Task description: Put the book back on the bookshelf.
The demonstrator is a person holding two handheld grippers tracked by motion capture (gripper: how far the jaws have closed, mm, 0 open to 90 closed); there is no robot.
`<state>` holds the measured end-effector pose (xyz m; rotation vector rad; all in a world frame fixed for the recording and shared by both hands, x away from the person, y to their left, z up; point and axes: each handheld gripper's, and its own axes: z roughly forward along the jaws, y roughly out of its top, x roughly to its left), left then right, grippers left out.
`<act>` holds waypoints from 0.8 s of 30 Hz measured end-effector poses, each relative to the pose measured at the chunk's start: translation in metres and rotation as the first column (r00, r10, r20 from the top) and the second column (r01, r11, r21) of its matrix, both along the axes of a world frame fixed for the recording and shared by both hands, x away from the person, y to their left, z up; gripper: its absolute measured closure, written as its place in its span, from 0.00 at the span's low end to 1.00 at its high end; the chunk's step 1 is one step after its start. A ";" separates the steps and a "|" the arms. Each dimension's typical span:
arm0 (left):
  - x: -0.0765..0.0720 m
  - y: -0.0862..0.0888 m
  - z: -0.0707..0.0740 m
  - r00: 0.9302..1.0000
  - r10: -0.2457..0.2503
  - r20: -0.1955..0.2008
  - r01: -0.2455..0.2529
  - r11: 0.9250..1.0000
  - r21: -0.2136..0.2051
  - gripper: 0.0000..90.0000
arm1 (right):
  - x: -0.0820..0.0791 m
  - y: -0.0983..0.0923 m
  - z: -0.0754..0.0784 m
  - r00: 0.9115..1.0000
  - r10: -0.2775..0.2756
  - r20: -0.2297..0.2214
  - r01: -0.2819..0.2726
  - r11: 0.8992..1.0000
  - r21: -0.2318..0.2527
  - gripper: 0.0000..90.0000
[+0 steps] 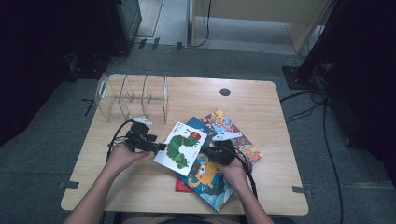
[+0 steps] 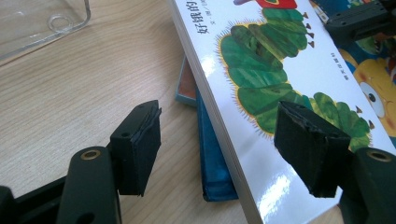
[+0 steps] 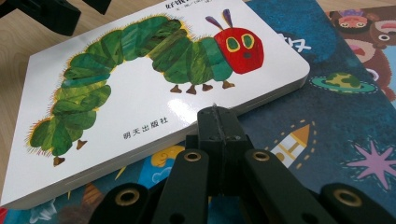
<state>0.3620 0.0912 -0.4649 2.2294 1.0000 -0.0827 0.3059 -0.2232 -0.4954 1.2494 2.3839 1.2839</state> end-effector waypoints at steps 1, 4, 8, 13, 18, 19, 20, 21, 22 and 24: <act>0.000 -0.001 0.000 1.000 -0.002 -0.001 0.002 1.000 0.005 0.36 | -0.001 0.000 0.000 1.000 0.001 0.002 -0.001 1.000 -0.004 1.00; 0.001 -0.005 -0.002 1.000 -0.009 -0.002 0.009 1.000 0.009 0.36 | -0.004 0.000 0.001 1.000 0.014 -0.012 -0.014 1.000 -0.006 1.00; 0.002 -0.008 -0.004 1.000 -0.014 -0.008 0.014 1.000 0.019 0.36 | -0.013 0.003 0.002 0.999 0.037 -0.013 -0.037 0.999 -0.008 1.00; 0.006 -0.009 -0.007 1.000 -0.012 -0.017 0.013 1.000 0.020 0.36 | -0.018 0.008 0.001 0.999 0.050 -0.001 -0.050 0.999 -0.012 1.00; 0.010 -0.010 -0.010 0.999 -0.009 -0.038 0.009 1.000 0.000 0.36 | -0.017 0.011 0.000 0.999 0.040 -0.007 -0.040 0.999 0.000 1.00; 0.011 -0.010 -0.010 0.999 -0.013 -0.046 0.012 1.000 -0.003 0.36 | -0.017 0.012 0.000 0.999 0.039 -0.010 -0.039 0.999 0.003 1.00; 0.012 -0.011 -0.011 0.999 -0.014 -0.053 0.013 1.000 -0.008 0.36 | -0.016 0.013 0.000 0.999 0.038 -0.006 -0.038 0.999 0.005 1.00; 0.013 -0.012 -0.011 0.998 -0.012 -0.057 0.012 1.000 -0.010 0.36 | -0.016 0.014 0.000 0.999 0.042 -0.007 -0.042 0.999 0.001 1.00; 0.014 -0.012 -0.011 0.998 -0.021 -0.058 0.021 1.000 -0.008 0.36 | -0.015 0.015 0.000 0.999 0.039 -0.007 -0.039 0.999 0.003 1.00; 0.015 -0.015 -0.011 0.998 -0.026 -0.061 0.026 1.000 -0.004 0.35 | -0.014 0.018 0.000 0.999 0.043 0.000 -0.043 0.999 0.000 1.00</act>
